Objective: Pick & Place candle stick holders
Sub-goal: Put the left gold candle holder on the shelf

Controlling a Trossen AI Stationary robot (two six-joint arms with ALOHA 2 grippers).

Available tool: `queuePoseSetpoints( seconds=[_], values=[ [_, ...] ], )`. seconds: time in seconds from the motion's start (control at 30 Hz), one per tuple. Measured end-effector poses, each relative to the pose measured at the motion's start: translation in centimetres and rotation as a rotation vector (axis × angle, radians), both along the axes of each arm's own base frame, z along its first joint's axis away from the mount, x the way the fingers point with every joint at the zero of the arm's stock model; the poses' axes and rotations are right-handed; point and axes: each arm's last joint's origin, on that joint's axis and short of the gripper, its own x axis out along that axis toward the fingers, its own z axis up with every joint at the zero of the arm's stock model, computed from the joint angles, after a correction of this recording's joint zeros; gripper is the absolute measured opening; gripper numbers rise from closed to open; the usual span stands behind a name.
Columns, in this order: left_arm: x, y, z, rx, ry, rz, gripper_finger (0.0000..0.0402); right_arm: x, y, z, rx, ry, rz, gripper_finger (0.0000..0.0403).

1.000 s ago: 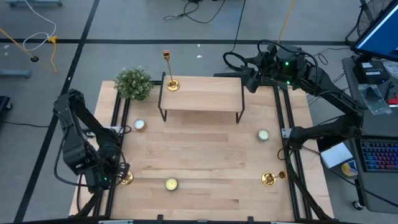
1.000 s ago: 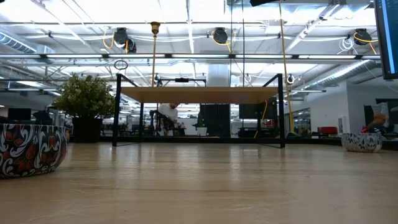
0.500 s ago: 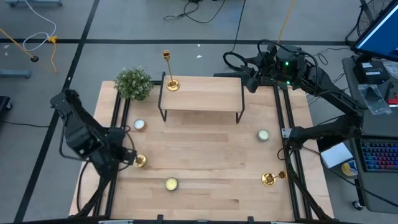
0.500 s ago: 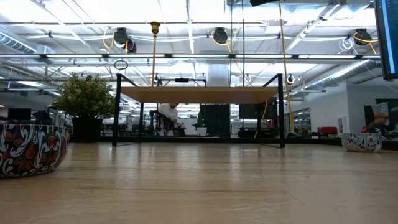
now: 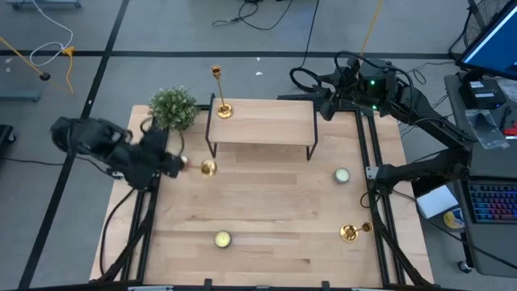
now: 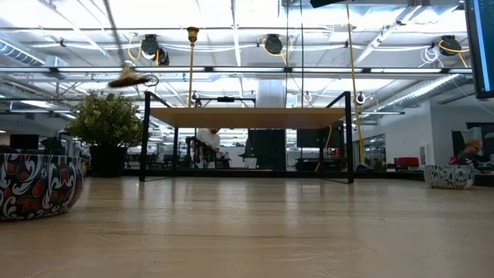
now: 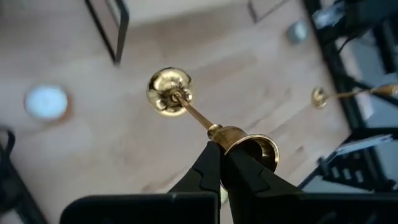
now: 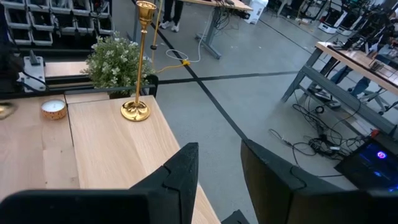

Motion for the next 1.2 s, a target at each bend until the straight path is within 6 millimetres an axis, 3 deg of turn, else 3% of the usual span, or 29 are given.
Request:
queuePoseSetpoints(
  seconds=[0.3, 0.57, 0.93, 1.2],
  values=[
    [2.2, 4.4, 4.2, 0.108, -0.033, -0.057, 0.0003, 0.0, 0.0, 0.0, 0.001, 0.000, -0.001, 0.0114],
    [5.4, 9.0, 6.0, 0.133, -0.019, -0.111, 0.0003, 0.0, 0.0, -0.1, 0.004, 0.008, 0.000, 0.0114],
    [7.5, 15.9, 5.4, 0.083, -0.008, -0.079, 0.0003, 0.0, 0.0, -0.1, 0.005, 0.011, 0.000, 0.0114],
    [7.2, 17.9, 5.0, 0.023, -0.023, -0.038, 0.0003, -0.1, 0.0, -0.3, 0.006, 0.039, 0.001, 0.0114]
  ],
)
